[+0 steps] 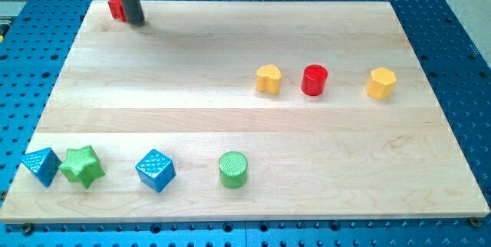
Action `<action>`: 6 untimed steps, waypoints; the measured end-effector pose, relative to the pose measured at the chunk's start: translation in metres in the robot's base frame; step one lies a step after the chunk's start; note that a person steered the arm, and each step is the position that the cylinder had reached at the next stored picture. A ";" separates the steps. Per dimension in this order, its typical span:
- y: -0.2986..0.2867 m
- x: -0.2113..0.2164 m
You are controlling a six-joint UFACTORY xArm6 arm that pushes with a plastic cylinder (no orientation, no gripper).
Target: Push the red circle to the top left
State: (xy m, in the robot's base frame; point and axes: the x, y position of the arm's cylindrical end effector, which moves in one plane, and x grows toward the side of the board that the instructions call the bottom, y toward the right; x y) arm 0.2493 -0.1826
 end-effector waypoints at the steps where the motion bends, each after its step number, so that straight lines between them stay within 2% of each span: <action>1: 0.076 0.032; 3: 0.246 0.096; 6: 0.328 0.098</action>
State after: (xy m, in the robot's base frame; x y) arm 0.3475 0.1453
